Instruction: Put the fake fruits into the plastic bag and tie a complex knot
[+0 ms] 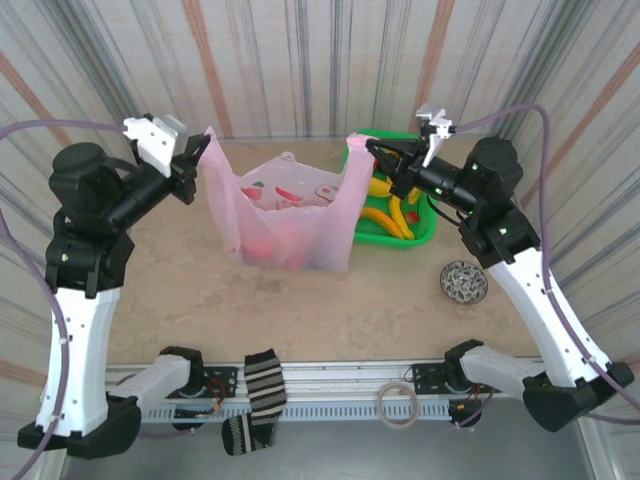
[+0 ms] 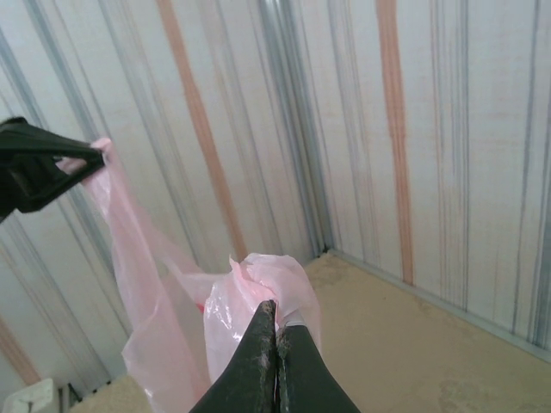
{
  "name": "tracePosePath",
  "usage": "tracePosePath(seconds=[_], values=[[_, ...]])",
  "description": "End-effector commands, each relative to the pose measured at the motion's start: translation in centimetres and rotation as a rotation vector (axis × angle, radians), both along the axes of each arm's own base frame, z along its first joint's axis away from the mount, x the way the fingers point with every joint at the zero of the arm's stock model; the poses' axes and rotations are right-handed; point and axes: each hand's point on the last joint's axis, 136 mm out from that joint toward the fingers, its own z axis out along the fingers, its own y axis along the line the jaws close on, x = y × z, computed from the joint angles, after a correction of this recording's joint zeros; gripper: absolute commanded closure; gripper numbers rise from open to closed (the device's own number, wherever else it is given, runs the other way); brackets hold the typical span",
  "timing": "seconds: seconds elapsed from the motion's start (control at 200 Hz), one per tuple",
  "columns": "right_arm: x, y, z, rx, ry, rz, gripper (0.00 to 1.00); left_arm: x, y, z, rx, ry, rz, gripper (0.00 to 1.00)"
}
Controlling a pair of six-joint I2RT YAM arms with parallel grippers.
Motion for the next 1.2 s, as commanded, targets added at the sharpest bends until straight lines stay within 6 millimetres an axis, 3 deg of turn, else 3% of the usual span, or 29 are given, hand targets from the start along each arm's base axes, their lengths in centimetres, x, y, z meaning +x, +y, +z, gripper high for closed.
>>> tracePosePath(seconds=[0.0,0.11,0.125,0.296,0.506,0.636,0.786,0.847,1.012,1.122,1.197], values=[[-0.8,-3.2,2.9,0.105,0.021,-0.108,1.0,-2.5,-1.7,2.8,-0.11,-0.022,-0.196,1.0],[-0.1,-5.2,2.1,0.145,0.103,-0.174,1.0,-3.6,-3.0,2.1,-0.125,-0.002,-0.308,1.0],[-0.9,-5.7,2.6,0.156,0.092,-0.177,1.0,-3.8,-3.2,1.9,-0.127,0.002,-0.328,1.0],[-1.3,-6.0,-0.2,0.144,0.167,-0.167,1.0,-4.4,-5.1,-1.9,-0.167,0.099,-0.487,1.0],[0.6,-5.9,-6.8,0.006,0.292,-0.18,1.0,-2.4,-7.8,-7.5,-0.154,0.262,-0.625,1.0],[2.1,-7.1,-9.7,-0.041,0.36,-0.224,1.0,-0.4,-8.2,-9.1,-0.119,0.307,-0.64,1.0],[2.5,-7.9,-8.9,-0.051,0.327,-0.233,1.0,-0.1,-8.6,-7.3,-0.109,0.285,-0.694,1.0],[2.3,-8.2,-8.1,-0.052,0.303,-0.23,0.95,-0.1,-8.7,-6.8,-0.102,0.269,-0.709,1.0],[2.8,-9.6,-7.5,-0.064,0.31,-0.237,0.68,0.5,-8.9,-7.0,-0.096,0.298,-0.714,1.0],[2.0,-10.8,-6.2,-0.086,0.269,-0.266,0.56,0.6,-9.0,-6.9,-0.1,0.304,-0.726,1.0],[-0.5,-10.7,-3.9,-0.106,0.168,-0.253,0.49,0.6,-9.0,-6.8,-0.097,0.296,-0.729,1.0]])
